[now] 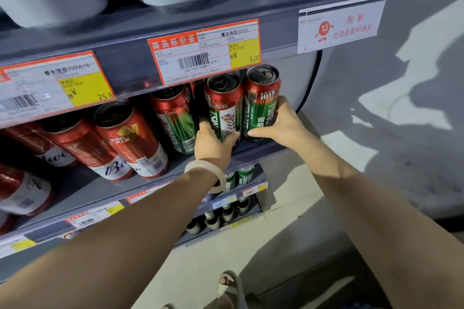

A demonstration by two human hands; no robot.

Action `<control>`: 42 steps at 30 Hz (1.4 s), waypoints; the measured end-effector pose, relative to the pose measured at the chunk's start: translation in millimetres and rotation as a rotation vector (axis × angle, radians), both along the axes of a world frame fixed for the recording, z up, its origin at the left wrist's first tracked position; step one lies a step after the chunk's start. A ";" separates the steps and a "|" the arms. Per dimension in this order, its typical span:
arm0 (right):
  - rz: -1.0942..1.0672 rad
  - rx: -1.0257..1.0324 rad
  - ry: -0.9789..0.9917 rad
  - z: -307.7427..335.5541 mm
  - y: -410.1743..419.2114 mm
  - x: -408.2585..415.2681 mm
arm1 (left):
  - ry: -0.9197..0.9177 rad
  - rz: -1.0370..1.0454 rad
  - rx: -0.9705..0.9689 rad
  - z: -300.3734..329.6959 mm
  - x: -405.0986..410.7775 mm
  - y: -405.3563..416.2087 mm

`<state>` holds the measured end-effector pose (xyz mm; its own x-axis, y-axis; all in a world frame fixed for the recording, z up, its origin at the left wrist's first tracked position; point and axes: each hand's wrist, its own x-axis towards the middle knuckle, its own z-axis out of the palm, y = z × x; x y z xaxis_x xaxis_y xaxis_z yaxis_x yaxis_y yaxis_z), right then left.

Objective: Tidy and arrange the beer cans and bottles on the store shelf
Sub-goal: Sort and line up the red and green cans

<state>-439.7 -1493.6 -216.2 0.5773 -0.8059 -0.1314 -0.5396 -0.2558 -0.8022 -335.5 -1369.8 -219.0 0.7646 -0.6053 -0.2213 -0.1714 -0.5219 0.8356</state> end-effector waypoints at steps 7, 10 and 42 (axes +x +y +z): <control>0.049 0.080 0.025 2.3 -12.0 -12.0 | -0.008 0.182 -0.008 -4.3 -13.7 -14.7; 0.011 0.035 0.018 1.2 -6.1 -10.8 | 0.027 0.160 -0.007 -3.7 -11.8 -15.0; -0.103 0.015 -0.036 -3.1 5.1 -10.3 | -0.024 0.059 -0.114 -7.9 -11.0 -12.3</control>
<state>-449.9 -1488.5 -219.3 0.4963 -0.8592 -0.1248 -0.5329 -0.1880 -0.8250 -346.5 -1382.1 -227.0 0.8038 -0.5795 -0.1347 -0.1637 -0.4331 0.8864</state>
